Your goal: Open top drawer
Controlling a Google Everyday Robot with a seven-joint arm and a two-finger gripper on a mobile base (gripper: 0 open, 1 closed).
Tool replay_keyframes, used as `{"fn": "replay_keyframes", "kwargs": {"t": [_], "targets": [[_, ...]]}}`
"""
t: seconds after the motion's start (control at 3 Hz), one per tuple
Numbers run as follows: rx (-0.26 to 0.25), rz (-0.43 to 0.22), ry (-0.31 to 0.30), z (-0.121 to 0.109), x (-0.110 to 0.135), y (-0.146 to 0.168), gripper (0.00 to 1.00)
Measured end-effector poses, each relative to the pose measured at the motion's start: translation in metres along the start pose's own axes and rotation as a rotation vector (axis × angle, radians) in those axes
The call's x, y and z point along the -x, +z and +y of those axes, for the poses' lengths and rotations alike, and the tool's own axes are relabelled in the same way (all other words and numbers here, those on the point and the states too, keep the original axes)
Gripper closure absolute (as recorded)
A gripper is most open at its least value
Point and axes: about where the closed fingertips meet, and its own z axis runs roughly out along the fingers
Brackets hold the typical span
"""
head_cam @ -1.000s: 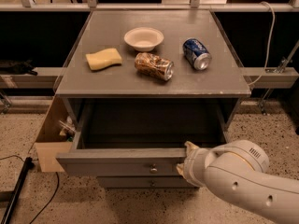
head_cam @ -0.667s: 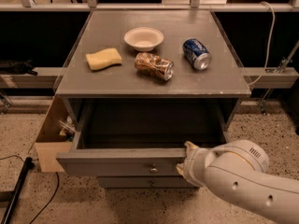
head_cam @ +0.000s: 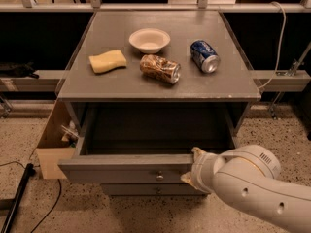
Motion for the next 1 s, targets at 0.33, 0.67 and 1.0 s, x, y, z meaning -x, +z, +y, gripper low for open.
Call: {"fn": "replay_keyframes", "kwargs": {"t": [0.33,0.67,1.0], "targets": [[0.0,0.0,0.0,0.0,0.0,0.0,0.0],[0.0,0.0,0.0,0.0,0.0,0.0,0.0],[0.0,0.0,0.0,0.0,0.0,0.0,0.18]]}}
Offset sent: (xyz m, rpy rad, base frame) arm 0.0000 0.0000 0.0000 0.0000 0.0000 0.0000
